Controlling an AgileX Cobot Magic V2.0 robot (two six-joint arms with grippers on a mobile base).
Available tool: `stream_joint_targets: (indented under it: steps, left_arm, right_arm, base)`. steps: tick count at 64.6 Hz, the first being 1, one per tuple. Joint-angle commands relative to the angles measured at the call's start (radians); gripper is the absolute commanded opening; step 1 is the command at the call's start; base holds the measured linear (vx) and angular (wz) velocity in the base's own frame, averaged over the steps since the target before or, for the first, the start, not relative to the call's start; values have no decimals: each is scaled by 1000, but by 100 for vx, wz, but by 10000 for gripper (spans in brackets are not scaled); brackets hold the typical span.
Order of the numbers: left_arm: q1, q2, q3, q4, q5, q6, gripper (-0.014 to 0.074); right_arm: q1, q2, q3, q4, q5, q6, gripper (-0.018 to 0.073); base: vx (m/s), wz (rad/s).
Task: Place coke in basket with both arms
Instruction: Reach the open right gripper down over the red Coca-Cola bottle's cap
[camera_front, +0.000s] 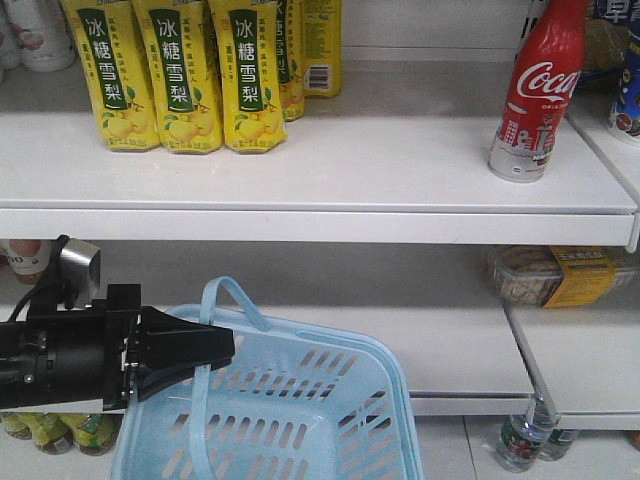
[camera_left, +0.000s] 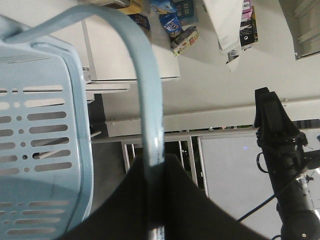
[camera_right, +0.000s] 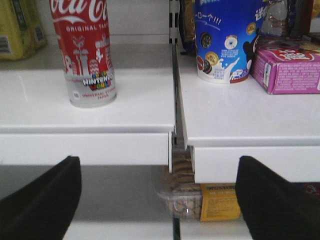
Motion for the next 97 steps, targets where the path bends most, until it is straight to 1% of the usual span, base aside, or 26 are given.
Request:
stream_joint_targets:
  steps: [1,6,10,16,20,24,29,32,48,56,66,72,80,97]
  left_arm:
    - [0,-27,-22,-117,49,15,-6]
    - [0,-27,-22,-117,49,15,-6]
    - [0,-27,-22,-117,49,15,-6]
    - [0,-27,-22,-117,49,15,-6]
    - [0,-27,-22,-117,49,15,-6]
    - [0,-27,-22,-117,49,15,-6]
    - [0,-27,-22,-117,49,15,-6]
    - [0,-27,-22,-117,49,15,-6]
    - [0,-27,-22,-117,49,15,-6]
    - [0,-27,-22,-117,49,15,-6]
    - [0,-27,-22,-117,49,15,-6]
    - [0,-27,-22,-117,49,15,-6]
    - [0,-27,-22,-117,49,15,-6]
    - [0,-27,-22,-117,49,15,-6]
  right_arm:
    - [-1,19,-63,39,-103,-15,592]
    - [4,39,-101,39,-99,-21,585]
    - [23,60,-135,39,-92,-22,583]
    - [95,101,-200,39,-75,-37,583]
    - [166,139,-243,36,-80,-69,583]
    - [233,180,-279,29,-110,-95,583]
    - [278,232,-316,28,-165,-109,583]
    - [278,260,-339,28,-194,-108,583]
    - [277,419,-461,28,-263,-113,583]
    - [275,486,-519,28,-267,-115,583]
    - [216,541,-568,37,-269,-95,583]
    - [196,567,-582,37,-276,-90,583]
    - [196,599,-590,38,-313,-92,583]
    - [196,716,-690,39,-311,-88,578]
  base:
    - [0,0]
    - [0,0]
    - [0,0]
    - [0,0]
    - [0,0]
    - [0,0]
    - [0,0]
    - [0,0]
    - [0,0]
    - [0,0]
    - [0,0]
    - [0,0]
    - [0,0]
    - [0,0]
